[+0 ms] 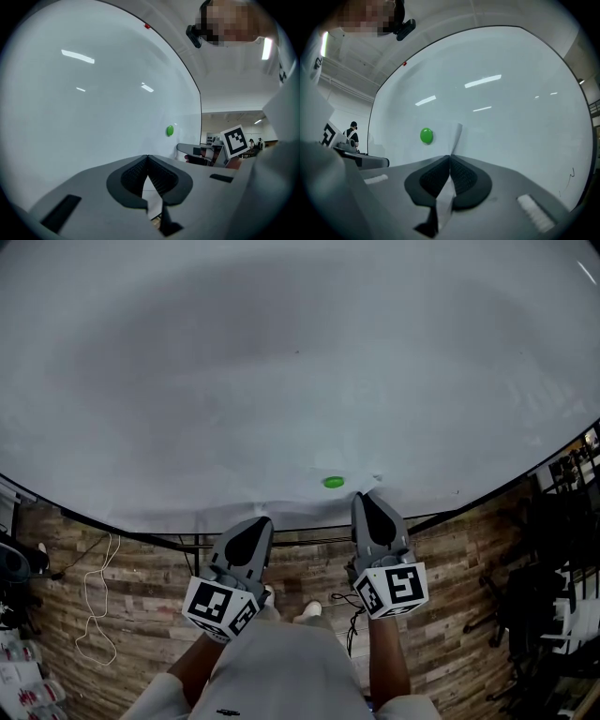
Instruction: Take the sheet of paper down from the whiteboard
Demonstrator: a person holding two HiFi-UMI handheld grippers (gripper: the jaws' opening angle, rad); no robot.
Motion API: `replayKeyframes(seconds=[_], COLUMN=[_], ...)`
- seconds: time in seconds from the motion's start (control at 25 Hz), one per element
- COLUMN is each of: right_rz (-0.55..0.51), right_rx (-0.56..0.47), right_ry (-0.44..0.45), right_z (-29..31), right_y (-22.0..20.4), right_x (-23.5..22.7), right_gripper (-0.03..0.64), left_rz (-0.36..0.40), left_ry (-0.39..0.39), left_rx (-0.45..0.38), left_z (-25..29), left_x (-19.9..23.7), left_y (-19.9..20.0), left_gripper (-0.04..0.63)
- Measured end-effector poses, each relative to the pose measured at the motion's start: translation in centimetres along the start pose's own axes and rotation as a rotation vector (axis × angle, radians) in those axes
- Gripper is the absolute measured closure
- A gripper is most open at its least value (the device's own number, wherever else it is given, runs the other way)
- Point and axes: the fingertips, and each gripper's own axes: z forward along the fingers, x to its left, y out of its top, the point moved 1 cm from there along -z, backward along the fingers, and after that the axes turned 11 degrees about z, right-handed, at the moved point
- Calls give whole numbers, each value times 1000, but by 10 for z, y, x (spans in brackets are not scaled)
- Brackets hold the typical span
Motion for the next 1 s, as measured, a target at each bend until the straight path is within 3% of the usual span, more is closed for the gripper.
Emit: replayKeyframes(seconds=[0.48, 0.88, 1.0], right_rz=[6, 0, -5], right_rx=[-2, -4, -1], right_ry=[-17, -5, 0], right_z=[0, -2, -2], right_y=[0, 3, 3], right_x=[-2, -4, -4], right_gripper=[604, 604, 604], left_rz=[19, 9, 51], left_ry=[-38, -211, -219], left_rx=[-46, -72, -74], left_z=[8, 28, 34], left_x=[-15, -61, -68], left_y=[19, 46, 51], left_gripper=[588, 581, 518])
